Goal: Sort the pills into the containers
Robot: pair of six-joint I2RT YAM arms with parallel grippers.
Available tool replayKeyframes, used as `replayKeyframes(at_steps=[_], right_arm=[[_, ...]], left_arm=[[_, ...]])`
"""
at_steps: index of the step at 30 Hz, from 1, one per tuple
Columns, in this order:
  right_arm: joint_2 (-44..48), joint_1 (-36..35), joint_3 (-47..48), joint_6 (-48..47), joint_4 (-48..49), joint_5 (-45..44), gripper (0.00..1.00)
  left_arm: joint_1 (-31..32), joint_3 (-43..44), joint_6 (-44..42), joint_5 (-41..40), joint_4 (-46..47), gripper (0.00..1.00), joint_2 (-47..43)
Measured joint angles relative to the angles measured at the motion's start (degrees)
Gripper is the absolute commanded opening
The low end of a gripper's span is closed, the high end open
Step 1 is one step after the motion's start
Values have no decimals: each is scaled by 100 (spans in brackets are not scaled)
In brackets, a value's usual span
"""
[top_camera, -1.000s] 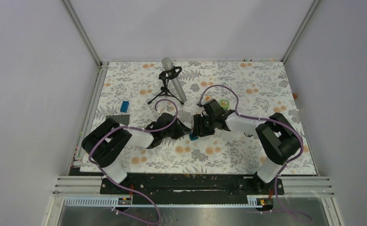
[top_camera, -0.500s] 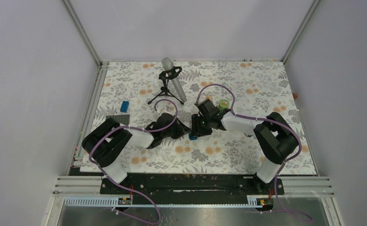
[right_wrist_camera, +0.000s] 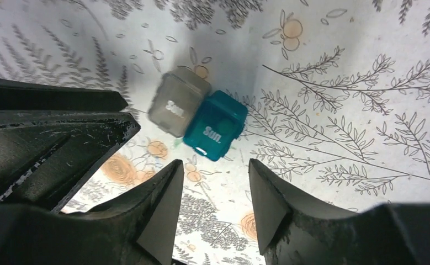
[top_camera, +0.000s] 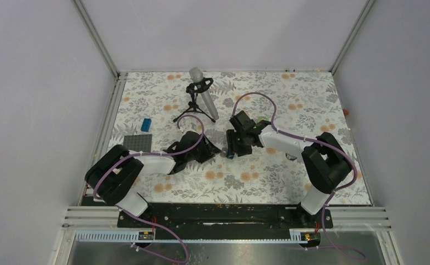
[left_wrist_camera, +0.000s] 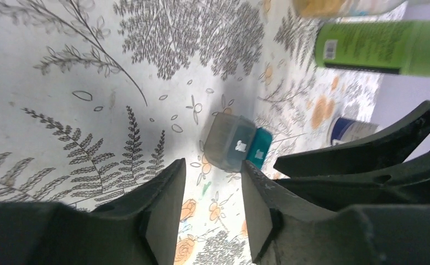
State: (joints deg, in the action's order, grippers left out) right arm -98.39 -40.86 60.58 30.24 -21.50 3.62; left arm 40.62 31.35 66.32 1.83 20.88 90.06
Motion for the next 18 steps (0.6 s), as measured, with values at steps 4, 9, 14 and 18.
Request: replayKeyframes(at_steps=[4,9,14,18], right_arm=[[125,0,267,-55,-199,-20,67],[168,0,472,-636,-249,46,76],[63,-9,625,-1690,-352,157,80],[-170,-57,776,-2402,-337,149,82]], left_arm=[[-160,0,-138,-170,-245,52,-487],[-341,-11,-337,-457,-520,57,-1029],[-391,-350,-463,-866,-748,60,-1611],[-400,-723,-492,-1204,-1005,65,-2048]])
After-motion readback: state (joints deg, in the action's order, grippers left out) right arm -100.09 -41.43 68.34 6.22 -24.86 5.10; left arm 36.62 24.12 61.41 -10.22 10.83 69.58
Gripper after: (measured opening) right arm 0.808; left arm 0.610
